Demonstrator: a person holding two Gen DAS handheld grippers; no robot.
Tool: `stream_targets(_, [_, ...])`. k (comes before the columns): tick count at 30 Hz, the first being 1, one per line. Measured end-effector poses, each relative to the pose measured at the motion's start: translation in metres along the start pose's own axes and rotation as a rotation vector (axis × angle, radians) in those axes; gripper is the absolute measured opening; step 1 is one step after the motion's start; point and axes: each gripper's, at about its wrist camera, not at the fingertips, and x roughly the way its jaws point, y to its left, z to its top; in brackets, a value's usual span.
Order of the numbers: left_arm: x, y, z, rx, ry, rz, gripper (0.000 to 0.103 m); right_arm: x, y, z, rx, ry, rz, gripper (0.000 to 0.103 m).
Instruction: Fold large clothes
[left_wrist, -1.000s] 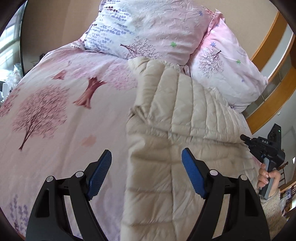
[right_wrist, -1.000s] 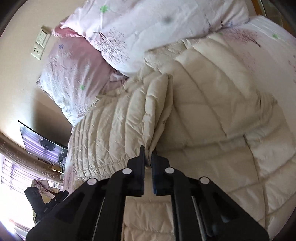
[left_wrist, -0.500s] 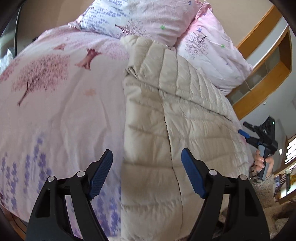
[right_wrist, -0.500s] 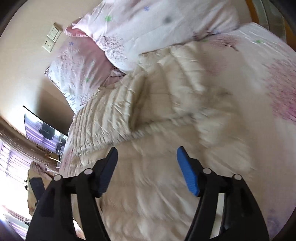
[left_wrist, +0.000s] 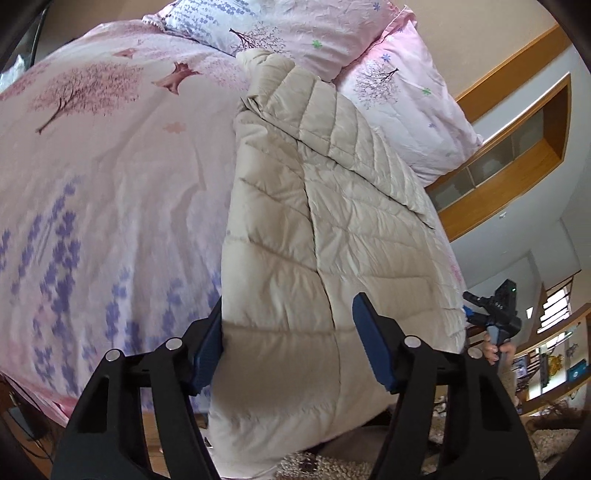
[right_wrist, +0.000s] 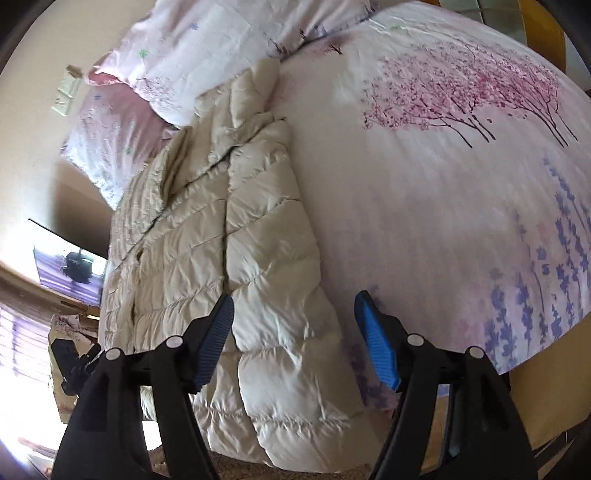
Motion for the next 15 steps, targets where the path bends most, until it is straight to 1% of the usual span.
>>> stream_targets(2, [-0.002,0.001,-0.005,-0.013,0.001,-0.019,0.063,-0.002,-0.002,-0.003,-0.002,0.009,0.014,0.068])
stream_targets(5, [-0.006,0.003,-0.014,-0.034,0.002,-0.053,0.060,-0.004,-0.001,-0.009,-0.014,0.035,0.058,0.068])
stream_targets(7, [-0.008,0.003,-0.020,-0.044,0.001,-0.076,0.059,-0.004,-0.001,-0.016,-0.019,0.069,0.111,0.068])
stream_targets(12, [-0.014,0.004,-0.036,-0.058,-0.002,-0.129,0.059,-0.010,-0.007,-0.035,-0.012,0.113,0.215,0.068])
stream_targets(15, [-0.017,0.003,-0.044,-0.055,0.002,-0.146,0.059,-0.016,-0.010,-0.042,-0.004,0.124,0.238,0.068])
